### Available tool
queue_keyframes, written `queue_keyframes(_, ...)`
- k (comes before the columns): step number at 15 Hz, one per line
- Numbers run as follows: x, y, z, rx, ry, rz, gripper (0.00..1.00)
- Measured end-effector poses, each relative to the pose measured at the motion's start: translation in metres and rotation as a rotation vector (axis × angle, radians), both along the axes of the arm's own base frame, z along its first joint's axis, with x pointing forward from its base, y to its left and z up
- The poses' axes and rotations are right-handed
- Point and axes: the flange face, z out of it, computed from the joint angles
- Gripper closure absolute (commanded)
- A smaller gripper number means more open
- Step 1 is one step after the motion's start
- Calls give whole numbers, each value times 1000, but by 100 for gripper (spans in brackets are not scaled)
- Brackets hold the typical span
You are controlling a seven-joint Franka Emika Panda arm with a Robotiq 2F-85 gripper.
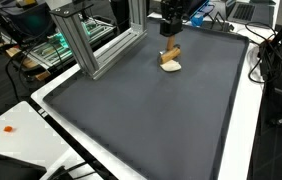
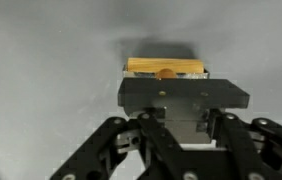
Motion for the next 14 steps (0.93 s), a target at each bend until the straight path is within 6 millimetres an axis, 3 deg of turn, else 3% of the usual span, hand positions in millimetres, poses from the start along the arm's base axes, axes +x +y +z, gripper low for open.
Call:
queue_keyframes(6,-3,-3,6,-28,-12,204,78)
queue_keyframes(14,-3,-11,14,-69,0,643,78)
